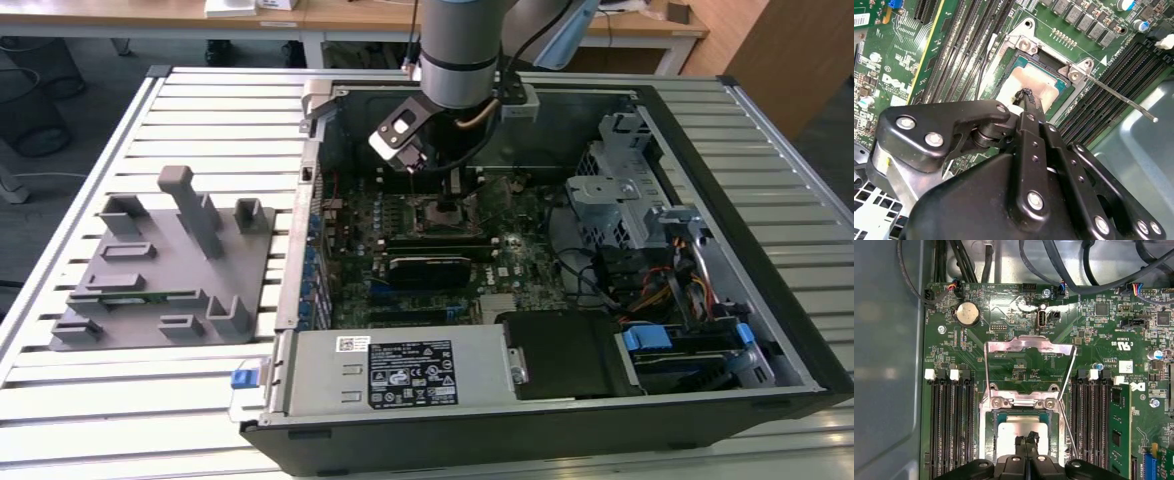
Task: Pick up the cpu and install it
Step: 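Place the cpu into insertion slot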
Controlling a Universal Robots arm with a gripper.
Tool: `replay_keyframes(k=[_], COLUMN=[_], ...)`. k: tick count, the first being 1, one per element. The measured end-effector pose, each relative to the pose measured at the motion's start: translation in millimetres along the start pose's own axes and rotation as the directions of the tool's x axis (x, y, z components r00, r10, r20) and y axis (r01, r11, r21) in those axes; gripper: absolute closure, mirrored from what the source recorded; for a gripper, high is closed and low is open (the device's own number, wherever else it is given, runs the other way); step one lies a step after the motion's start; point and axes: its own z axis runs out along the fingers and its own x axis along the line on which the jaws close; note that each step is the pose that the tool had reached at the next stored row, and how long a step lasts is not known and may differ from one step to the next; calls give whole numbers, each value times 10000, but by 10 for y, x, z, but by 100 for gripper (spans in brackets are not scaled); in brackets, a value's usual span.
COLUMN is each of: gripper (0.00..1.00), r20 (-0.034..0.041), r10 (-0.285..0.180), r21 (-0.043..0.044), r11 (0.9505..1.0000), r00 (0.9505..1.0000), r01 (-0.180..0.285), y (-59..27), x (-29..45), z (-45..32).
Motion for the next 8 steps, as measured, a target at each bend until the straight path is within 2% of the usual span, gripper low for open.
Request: replay_keyframes(k=[8], gripper=[89], r20=[0], r10=[1], r21=[-1], r11=[10000], r00=[10000], r01=[-1], y=[0], x=[0], z=[-18])
